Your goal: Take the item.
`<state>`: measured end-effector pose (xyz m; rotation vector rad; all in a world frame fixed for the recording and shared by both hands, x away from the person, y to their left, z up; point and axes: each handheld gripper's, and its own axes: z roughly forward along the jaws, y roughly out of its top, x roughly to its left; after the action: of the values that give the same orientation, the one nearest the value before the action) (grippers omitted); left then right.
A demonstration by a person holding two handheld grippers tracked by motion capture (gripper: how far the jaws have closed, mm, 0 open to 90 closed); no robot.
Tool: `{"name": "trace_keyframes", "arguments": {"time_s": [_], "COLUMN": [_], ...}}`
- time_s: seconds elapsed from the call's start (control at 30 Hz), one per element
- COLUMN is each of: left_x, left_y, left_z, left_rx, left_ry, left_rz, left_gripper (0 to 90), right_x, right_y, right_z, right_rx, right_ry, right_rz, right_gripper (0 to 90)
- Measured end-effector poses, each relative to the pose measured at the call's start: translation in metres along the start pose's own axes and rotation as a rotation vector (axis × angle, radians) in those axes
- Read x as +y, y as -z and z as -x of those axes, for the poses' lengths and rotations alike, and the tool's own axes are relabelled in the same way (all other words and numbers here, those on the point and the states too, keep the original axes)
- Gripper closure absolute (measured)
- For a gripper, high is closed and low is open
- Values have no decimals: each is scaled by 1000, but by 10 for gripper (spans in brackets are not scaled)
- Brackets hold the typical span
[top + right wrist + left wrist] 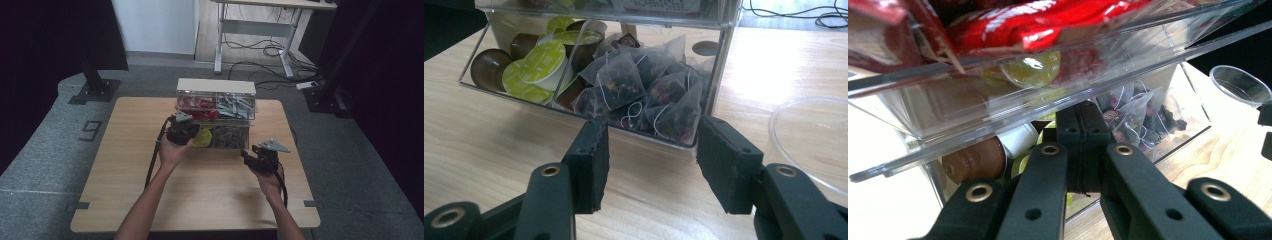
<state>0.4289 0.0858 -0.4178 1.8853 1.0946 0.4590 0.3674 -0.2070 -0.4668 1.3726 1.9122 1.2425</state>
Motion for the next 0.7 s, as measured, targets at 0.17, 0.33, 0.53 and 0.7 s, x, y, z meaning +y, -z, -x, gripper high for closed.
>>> {"name": "trace_keyframes", "arguments": {"time_s": [0.17, 0.33, 0.53, 0.7], "left_x": [2, 3, 2, 2], "left_y": [2, 3, 3, 2], "left_z": [1, 2, 1, 1], "left_rx": [0, -1, -3, -3], "left_ry": [-5, -8, -7, -4], "left_rz": [-1, -2, -2, -1], "left_gripper": [900, 900, 900, 900], "right_x": [4, 7, 11, 14], "right_y": [-8, -17, -29, -35], "right_z": [-3, -7, -12, -18], "right_rx": [9, 15, 20, 24], "right_ry": [3, 7, 21, 38], "right_rz": [7, 16, 11, 14], "right_gripper": [466, 465, 467, 466]}}
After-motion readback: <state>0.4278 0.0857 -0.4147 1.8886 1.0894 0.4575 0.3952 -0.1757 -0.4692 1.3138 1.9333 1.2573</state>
